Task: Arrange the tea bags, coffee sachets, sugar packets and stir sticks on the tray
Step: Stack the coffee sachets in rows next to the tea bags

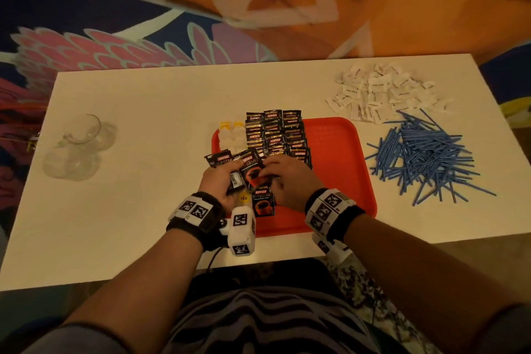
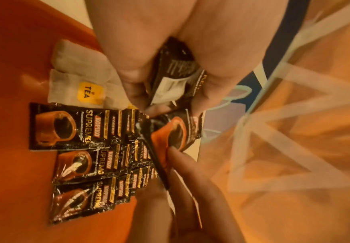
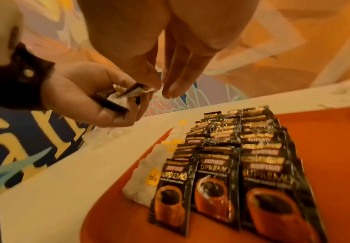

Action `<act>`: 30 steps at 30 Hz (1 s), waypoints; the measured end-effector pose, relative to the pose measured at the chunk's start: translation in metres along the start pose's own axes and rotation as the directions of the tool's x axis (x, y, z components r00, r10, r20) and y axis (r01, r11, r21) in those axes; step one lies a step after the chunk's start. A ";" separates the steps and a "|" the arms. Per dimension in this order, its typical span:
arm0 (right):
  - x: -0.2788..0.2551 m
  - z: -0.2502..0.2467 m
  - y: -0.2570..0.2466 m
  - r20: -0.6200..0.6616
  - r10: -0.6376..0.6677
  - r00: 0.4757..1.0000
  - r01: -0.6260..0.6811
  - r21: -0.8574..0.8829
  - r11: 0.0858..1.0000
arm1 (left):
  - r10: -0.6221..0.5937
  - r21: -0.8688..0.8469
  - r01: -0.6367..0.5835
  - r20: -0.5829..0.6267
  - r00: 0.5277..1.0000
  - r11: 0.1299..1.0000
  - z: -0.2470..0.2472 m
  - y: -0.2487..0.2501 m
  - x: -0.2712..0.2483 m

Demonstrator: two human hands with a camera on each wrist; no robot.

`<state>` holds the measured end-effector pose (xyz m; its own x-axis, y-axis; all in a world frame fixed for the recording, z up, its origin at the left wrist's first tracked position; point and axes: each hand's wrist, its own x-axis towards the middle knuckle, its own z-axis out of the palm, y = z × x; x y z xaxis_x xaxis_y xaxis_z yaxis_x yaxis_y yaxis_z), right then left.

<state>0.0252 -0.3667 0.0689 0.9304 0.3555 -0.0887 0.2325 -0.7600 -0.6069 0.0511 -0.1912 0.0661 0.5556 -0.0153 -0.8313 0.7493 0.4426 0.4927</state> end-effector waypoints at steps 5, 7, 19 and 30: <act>0.002 0.000 -0.001 0.037 0.440 0.897 -0.402 0.479 0.780 | 0.193 0.175 -0.192 0.015 0.981 0.966 0.010 -0.009 0.001; 0.008 0.000 0.002 0.134 0.509 0.850 -0.500 0.511 0.699 | 0.222 0.192 -0.229 0.057 0.973 0.954 0.014 -0.011 -0.001; 0.007 0.008 0.014 0.150 0.447 0.882 -0.469 0.359 0.807 | 0.269 0.334 -0.249 -0.014 0.963 0.909 0.016 -0.025 0.019; -0.029 0.030 0.075 0.251 0.690 0.679 -0.731 0.146 0.666 | 0.260 0.367 -0.217 -0.073 0.963 0.905 -0.017 -0.030 0.028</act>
<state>0.0069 -0.4177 0.0019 0.7210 -0.1466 -0.6773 -0.5670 -0.6866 -0.4550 0.0383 -0.1895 0.0241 0.7035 0.1663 -0.6910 0.6898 0.0744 0.7202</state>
